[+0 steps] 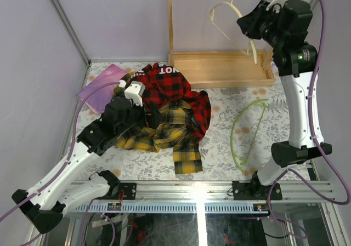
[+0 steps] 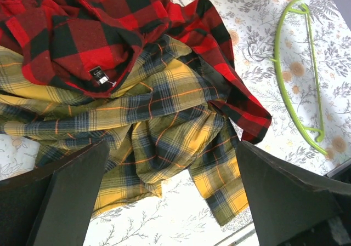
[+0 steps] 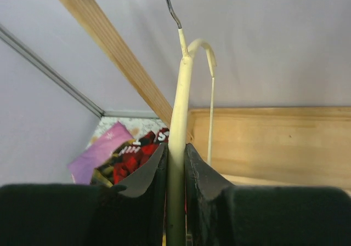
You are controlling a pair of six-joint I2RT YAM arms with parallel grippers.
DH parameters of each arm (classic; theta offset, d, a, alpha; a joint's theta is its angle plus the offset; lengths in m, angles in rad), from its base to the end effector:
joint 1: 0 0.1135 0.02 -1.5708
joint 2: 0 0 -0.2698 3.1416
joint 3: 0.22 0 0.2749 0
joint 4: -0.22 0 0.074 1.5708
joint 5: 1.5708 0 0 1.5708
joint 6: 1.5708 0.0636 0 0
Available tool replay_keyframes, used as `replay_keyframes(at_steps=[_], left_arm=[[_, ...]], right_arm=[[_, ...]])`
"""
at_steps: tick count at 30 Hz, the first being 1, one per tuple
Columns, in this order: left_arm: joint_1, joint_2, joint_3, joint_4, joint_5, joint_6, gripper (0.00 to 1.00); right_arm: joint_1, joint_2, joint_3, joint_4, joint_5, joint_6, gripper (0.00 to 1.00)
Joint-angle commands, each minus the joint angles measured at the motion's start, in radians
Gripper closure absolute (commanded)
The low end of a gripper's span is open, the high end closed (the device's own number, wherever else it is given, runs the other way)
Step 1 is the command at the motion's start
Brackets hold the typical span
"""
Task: Place the shirt on the hanger
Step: Place the hanger on the clothesline.
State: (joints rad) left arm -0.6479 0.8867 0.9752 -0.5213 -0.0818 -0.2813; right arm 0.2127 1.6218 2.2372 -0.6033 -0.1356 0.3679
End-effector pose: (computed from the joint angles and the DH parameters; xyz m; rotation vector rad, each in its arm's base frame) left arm 0.1914 -0.1384 0.3484 0.3191 2.0141 -0.5096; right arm 0.3454 0.0834 0.5885 0.0143 1.5863 0.5615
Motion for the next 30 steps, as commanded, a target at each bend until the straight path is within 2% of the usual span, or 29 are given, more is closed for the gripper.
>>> replay_keyframes(at_steps=[1,6,12,30], left_arm=[[0.004,0.032,0.078,-0.018,-0.048,0.002,0.0],[0.003,0.041,0.075,-0.025,-0.033,-0.006,0.0],[0.004,0.006,0.042,-0.031,-0.033,-0.02,0.0],[0.004,-0.003,0.036,-0.058,-0.035,-0.048,0.0]], right_arm=[[-0.095,0.065,0.134,0.109,-0.185,0.145,1.0],[-0.191,0.139,0.181,0.203,-0.344,0.294,1.0],[-0.259,0.217,0.229,0.283,-0.45,0.402,1.0],[-0.324,0.334,0.316,0.412,-0.55,0.533,1.0]])
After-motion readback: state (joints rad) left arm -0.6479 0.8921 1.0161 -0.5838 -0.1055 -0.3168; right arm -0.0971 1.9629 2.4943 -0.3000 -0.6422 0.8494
